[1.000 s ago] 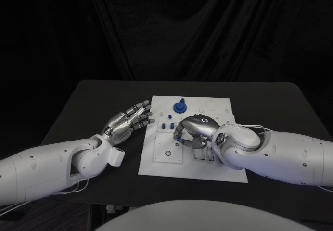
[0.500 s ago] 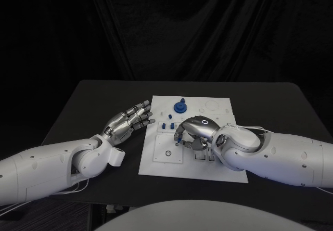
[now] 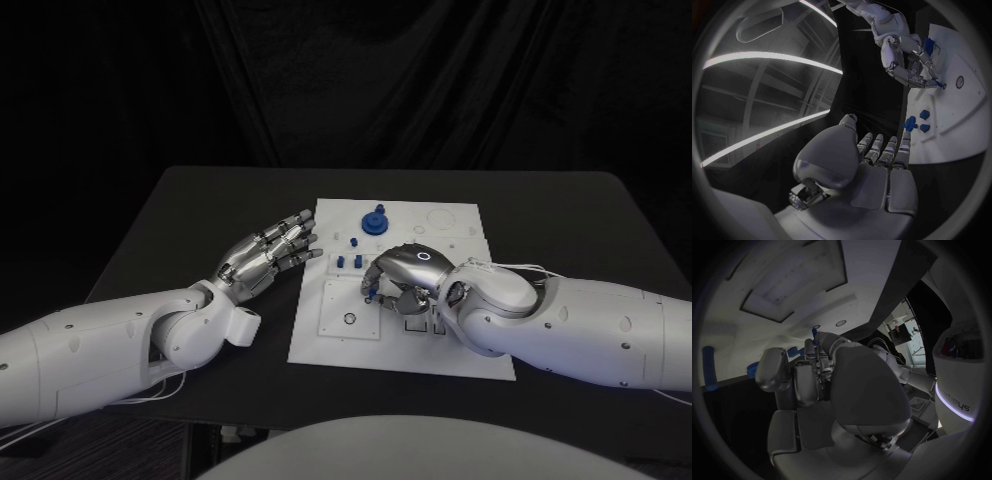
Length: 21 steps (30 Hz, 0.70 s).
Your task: Assemble the parts on the task board
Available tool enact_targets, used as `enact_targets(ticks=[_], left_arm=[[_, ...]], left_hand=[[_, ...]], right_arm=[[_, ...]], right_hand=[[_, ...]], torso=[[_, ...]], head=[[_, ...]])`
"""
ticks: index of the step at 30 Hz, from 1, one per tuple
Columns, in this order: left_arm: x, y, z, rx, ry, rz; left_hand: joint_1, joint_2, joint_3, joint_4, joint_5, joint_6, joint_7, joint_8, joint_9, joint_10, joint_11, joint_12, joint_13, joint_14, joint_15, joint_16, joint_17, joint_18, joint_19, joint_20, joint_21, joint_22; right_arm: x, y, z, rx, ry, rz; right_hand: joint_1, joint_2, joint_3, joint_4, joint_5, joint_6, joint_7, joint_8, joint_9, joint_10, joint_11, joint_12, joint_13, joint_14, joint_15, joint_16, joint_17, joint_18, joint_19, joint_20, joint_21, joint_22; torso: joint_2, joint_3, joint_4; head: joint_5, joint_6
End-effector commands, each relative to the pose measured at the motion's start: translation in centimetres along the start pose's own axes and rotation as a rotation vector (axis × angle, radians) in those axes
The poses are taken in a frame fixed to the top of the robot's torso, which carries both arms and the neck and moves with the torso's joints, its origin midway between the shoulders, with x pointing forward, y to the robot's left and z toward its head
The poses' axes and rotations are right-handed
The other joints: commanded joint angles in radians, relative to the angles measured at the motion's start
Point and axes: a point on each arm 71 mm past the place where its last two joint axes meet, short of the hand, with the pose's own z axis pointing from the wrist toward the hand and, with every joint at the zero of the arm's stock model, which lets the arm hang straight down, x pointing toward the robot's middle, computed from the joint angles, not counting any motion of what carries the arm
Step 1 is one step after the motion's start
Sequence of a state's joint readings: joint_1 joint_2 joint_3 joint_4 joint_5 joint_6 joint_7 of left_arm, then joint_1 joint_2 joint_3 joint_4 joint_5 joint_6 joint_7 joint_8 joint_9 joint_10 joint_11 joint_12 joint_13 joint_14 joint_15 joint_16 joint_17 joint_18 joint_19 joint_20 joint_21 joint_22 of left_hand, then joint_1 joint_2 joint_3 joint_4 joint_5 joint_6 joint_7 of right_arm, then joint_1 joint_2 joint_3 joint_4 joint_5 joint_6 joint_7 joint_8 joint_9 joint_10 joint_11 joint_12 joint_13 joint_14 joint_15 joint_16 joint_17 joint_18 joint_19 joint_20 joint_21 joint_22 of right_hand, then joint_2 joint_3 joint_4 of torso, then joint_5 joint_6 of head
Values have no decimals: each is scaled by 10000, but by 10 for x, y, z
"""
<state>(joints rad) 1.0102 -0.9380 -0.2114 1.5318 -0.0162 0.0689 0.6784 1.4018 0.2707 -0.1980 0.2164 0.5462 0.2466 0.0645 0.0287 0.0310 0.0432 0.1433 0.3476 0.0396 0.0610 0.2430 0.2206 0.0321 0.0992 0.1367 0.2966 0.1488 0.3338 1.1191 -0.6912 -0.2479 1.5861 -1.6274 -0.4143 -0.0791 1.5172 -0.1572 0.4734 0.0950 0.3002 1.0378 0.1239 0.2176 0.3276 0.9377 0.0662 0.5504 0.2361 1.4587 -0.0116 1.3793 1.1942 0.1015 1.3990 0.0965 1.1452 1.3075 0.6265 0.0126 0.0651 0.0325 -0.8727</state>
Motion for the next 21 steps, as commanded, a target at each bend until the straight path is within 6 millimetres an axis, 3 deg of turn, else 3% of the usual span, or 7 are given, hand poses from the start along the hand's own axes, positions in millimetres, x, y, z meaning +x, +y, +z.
enact_targets(ticks=[1, 21], left_arm=[[2, -6, 0, 1050, 117, -125], [-2, -5, -1, 941, 12, -146]], left_hand=[[55, 27, 63, 8, 38, -3, 85, 38, 14, -34, 31, 28, 15, -14, 54, 65, 16, -55, 62, -37, 13, 11], [57, 32, 75, 4, 39, 4, 104, 39, 14, -34, 29, 33, 15, -7, 63, 85, 19, -58, 63, -37, 11, 4]], right_arm=[[3, 0, 0, 77, 97, -50], [5, 2, 1, 41, 188, -17]], right_hand=[[14, -46, 62, -21, -59, -33, 44, -45, 6, 30, 21, 28, 2, 79, 15, 37, -15, -112, 44, -29, 19, 1450], [12, -42, 73, -28, -63, -50, 51, -63, 5, 25, 27, 17, -7, 74, 19, 33, -26, -114, 45, -27, 24, 1451]], torso=[[1, -6, 1], [3, -7, 1]], head=[[-1, 1], [10, 1]])
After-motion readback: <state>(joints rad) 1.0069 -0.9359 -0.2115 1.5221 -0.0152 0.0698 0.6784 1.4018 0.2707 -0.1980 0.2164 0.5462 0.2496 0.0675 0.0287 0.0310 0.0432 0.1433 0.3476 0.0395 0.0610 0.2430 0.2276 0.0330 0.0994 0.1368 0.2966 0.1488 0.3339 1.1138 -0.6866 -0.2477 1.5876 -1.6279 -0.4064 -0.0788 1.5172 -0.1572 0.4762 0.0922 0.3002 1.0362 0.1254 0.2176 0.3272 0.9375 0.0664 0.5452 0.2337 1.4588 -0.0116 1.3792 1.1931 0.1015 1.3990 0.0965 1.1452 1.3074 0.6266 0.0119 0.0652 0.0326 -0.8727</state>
